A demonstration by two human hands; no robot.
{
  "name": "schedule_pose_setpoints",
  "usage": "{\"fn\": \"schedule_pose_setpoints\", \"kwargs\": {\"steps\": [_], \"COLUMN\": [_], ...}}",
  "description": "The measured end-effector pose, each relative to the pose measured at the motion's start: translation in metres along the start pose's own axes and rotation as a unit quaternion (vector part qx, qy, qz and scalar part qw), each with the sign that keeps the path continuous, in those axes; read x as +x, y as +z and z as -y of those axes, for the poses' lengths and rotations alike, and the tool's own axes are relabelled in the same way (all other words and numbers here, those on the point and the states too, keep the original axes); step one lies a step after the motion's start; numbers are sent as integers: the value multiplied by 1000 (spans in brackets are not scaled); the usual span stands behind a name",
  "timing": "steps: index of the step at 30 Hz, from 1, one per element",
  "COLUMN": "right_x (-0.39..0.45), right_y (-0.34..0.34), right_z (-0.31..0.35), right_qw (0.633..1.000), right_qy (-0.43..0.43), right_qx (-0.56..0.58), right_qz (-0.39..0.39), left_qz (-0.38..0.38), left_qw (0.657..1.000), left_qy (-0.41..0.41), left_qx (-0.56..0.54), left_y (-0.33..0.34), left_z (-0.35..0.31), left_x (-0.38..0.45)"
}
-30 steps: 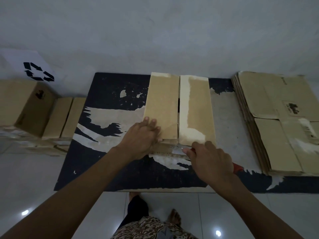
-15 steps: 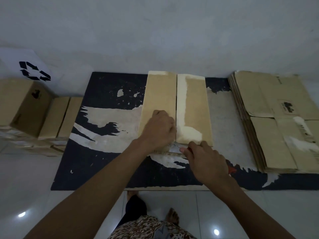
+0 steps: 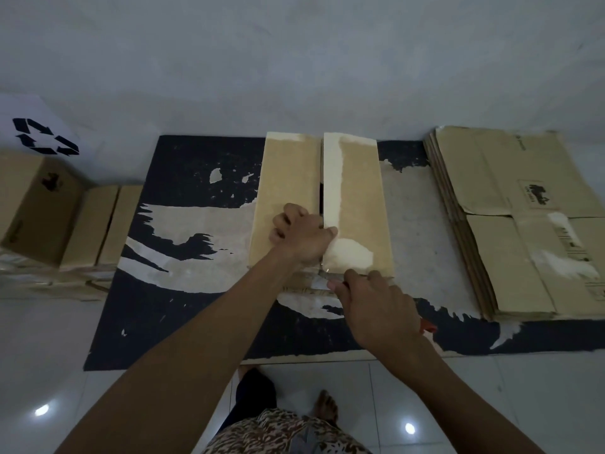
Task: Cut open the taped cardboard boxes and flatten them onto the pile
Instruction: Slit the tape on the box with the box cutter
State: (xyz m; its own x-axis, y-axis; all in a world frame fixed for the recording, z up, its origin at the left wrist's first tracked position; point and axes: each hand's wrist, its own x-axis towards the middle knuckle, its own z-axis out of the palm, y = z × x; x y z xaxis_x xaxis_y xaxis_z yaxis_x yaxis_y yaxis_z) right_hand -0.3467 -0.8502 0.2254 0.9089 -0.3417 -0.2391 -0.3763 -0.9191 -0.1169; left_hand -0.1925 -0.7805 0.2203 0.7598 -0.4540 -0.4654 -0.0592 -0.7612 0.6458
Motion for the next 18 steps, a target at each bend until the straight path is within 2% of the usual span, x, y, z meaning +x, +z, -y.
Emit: {"fn": "schedule_pose_setpoints", "kwargs": {"steps": [9, 13, 16, 18], "right_x": [-5, -9, -8, -11], "right_y": [1, 6, 11, 15], "right_z": [-14, -25, -34, -39], "right_qw": [999, 999, 998, 998], "right_qy": [-14, -6, 10, -4], "right_qx": [-25, -21, -31, 9], "right_qz": [-20, -50, -55, -55], "left_qz": [-36, -15, -23, -17], "left_qw": [997, 975, 984, 987], "left_qy": [-18, -22, -12, 3], "left_qx": [-73, -223, -178, -163], "left_y": [-1, -7, -6, -6], "left_z": [0, -6, -8, -6], "left_x": [-4, -8, -11, -15]}}
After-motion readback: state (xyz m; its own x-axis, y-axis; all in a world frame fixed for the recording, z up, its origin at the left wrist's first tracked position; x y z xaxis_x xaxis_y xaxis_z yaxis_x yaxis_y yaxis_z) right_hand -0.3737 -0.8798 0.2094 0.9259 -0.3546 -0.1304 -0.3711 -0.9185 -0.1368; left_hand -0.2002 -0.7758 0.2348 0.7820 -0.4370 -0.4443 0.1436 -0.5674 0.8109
